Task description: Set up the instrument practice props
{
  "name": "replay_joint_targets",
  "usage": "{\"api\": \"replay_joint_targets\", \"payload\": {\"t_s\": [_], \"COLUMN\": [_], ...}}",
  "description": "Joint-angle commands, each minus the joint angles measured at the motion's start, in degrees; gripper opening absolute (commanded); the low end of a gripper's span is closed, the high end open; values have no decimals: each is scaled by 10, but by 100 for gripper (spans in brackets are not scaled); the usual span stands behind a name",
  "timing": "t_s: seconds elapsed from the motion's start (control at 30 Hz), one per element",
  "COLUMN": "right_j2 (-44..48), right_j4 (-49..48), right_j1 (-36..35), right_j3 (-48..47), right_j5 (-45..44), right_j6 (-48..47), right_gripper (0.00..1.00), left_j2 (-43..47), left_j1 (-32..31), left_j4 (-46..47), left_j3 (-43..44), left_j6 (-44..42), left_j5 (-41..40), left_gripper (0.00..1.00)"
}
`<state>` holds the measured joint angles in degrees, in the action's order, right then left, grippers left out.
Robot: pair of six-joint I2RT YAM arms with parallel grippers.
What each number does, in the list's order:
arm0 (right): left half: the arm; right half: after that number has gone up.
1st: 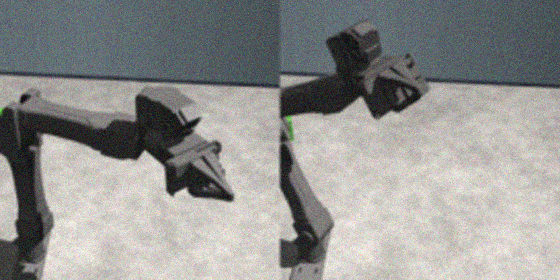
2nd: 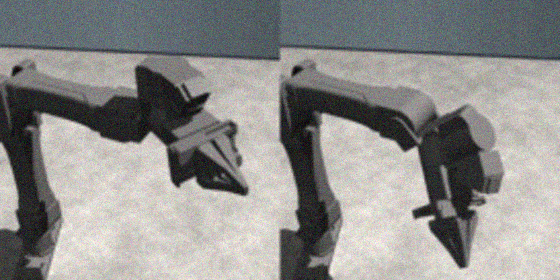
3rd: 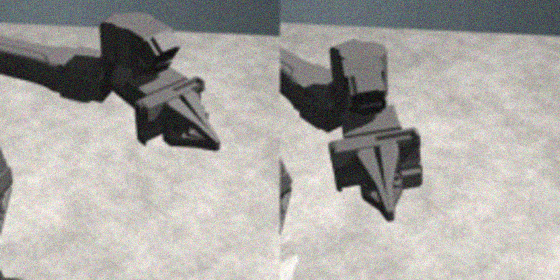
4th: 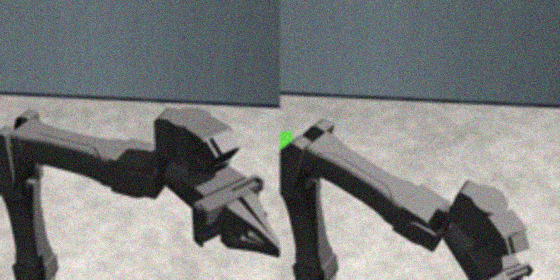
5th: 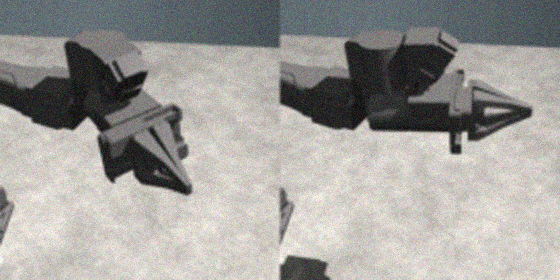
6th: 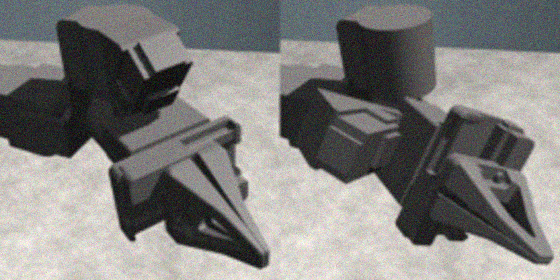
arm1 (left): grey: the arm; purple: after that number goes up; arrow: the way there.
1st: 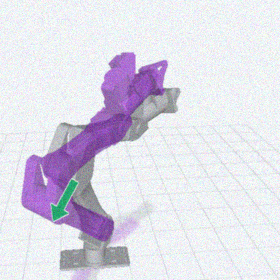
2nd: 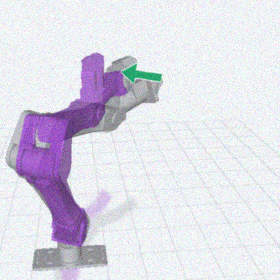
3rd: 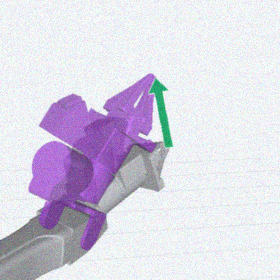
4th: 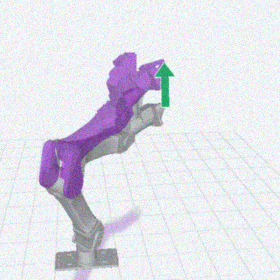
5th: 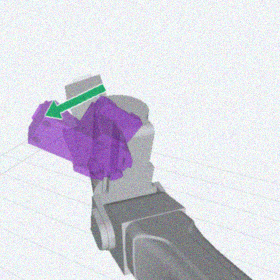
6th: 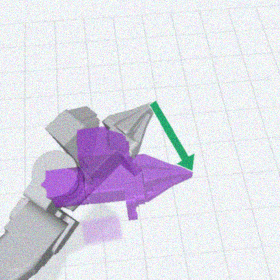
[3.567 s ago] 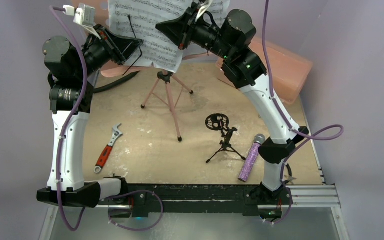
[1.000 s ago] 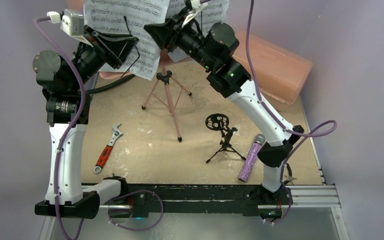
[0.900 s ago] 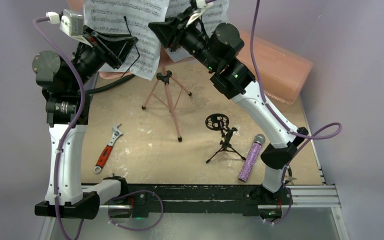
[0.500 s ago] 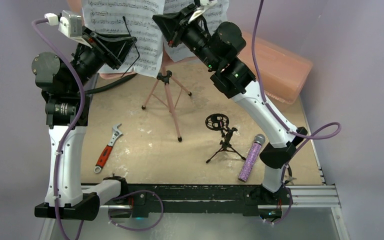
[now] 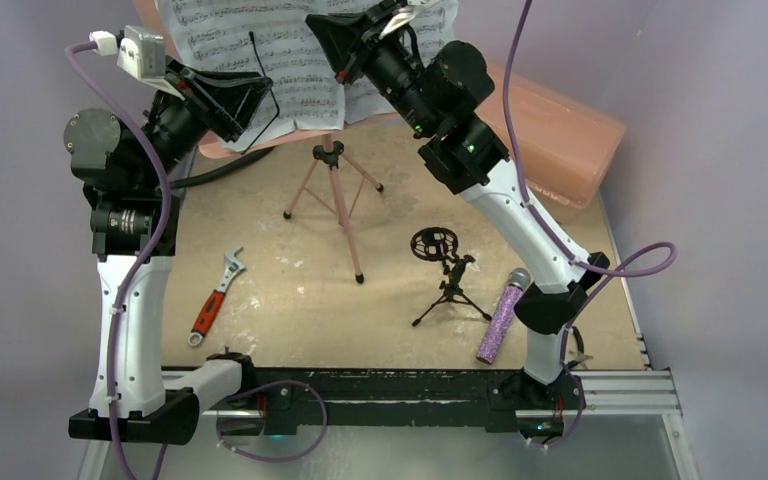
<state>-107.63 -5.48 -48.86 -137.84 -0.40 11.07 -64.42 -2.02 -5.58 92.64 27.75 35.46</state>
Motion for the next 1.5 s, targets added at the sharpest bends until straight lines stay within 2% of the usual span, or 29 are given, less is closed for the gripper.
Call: {"api": "replay_joint_targets", "payload": {"t_s": [0.0,0.97,1.13,1.27,1.47], "right_j2": [2,-11,2,22,50], "right_j4": [-50,-51,-62,-72,-81], "right_j1": [-3,-3,-3,-3,-3], "right_j3": [-26,-34,-22,-6,22], "right_j5": [-1,12,6,-3,-21], "right_j6": [-12,16,10,2,-10], "right_gripper": [0,0,16,36,48], "left_j2": [12,9,7,8,8], "left_j1": [-3,-4,-3,-3,-3], "left_j4": [6,13,17,22,36], "left_j3": [-7,-5,-4,-5,-9], "left_j6": [-11,-9,-8,-5,2], "left_j5": [-9,-6,-5,-3,2], "left_gripper": [25,25,25,25,28]}}
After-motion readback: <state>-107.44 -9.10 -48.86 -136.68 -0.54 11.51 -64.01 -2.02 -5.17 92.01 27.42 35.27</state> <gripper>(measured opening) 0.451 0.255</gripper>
